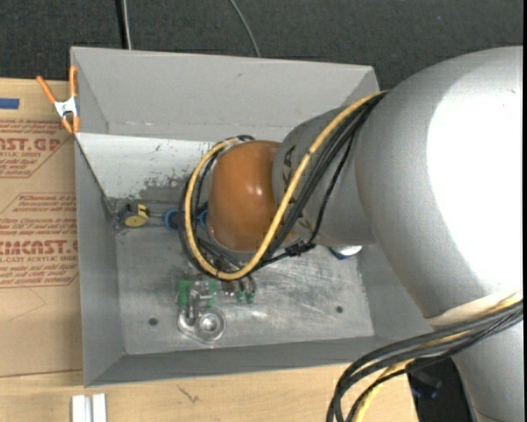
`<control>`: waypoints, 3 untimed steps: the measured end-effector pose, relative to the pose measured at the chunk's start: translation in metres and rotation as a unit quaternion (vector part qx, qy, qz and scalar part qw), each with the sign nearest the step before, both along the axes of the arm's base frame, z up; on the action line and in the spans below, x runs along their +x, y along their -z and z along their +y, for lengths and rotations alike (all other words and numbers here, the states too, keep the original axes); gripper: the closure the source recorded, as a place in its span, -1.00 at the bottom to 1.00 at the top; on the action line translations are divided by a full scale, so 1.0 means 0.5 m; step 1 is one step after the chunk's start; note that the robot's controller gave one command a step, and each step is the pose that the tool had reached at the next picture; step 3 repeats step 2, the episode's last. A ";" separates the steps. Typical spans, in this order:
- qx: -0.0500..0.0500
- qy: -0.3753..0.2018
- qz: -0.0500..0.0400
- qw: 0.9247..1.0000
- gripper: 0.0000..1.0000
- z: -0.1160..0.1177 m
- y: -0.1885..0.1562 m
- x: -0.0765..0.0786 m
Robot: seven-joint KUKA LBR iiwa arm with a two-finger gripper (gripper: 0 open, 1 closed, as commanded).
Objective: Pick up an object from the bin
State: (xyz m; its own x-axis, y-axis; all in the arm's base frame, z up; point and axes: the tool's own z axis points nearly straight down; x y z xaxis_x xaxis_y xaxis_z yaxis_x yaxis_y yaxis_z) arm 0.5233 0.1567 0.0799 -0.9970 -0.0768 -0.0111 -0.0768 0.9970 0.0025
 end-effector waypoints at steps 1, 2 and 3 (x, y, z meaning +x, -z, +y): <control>-0.001 -0.013 0.001 1.000 1.00 -0.013 -0.209 -0.019; 0.000 0.005 0.001 1.000 1.00 -0.017 -0.333 -0.020; 0.000 0.005 0.001 1.000 1.00 -0.017 -0.333 -0.020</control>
Offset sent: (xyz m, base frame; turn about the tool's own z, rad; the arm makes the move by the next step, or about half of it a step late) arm -0.0110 -0.0075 0.1003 -0.0261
